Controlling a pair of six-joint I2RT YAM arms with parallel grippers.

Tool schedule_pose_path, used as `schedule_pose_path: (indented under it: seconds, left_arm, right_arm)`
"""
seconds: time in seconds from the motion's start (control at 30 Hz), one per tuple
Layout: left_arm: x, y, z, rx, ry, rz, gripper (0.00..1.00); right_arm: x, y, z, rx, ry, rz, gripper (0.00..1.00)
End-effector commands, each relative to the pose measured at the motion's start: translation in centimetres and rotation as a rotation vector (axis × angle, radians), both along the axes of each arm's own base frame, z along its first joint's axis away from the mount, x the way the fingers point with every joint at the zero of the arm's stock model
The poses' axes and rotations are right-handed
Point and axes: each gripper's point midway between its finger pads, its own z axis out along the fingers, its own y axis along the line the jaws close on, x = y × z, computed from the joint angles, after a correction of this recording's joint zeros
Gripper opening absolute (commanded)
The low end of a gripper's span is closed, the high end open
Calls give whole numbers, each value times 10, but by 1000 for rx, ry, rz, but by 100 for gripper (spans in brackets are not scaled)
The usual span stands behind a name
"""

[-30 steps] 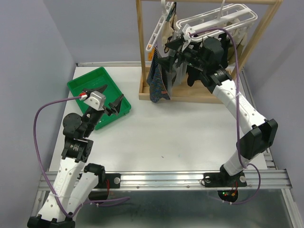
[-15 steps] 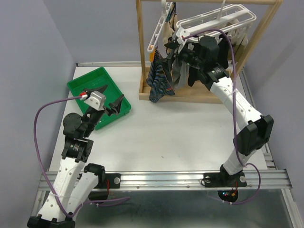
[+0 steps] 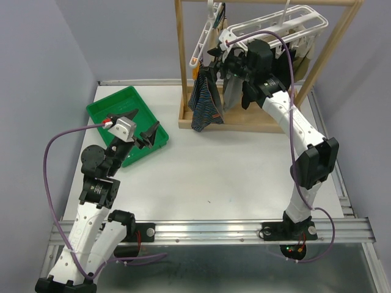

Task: Remove the underwear clipped to the hanger
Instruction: Remove the underwear from the hanger.

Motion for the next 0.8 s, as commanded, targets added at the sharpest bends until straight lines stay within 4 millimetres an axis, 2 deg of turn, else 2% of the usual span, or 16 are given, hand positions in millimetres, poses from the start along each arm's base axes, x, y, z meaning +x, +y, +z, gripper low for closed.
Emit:
schedule_pose_path:
  seconds: [0.0,0.23,0.5,0.77]
  left_arm:
    - [-3,1,10,-12,-52,-2,85]
    - [-2,1,10,-12,-49,0,85]
    - [-2,1,10,-12,-49,-2,85]
    - [-2,1,9,-13,-48,-1,85]
  right_arm:
    - [1,-3,43,34,-115,-8,74]
    - [5,3,45,39,-124,2,71]
    - [-6,15,51,83,-109,81,70]
    - [-6,18,61,146,-107,94,70]
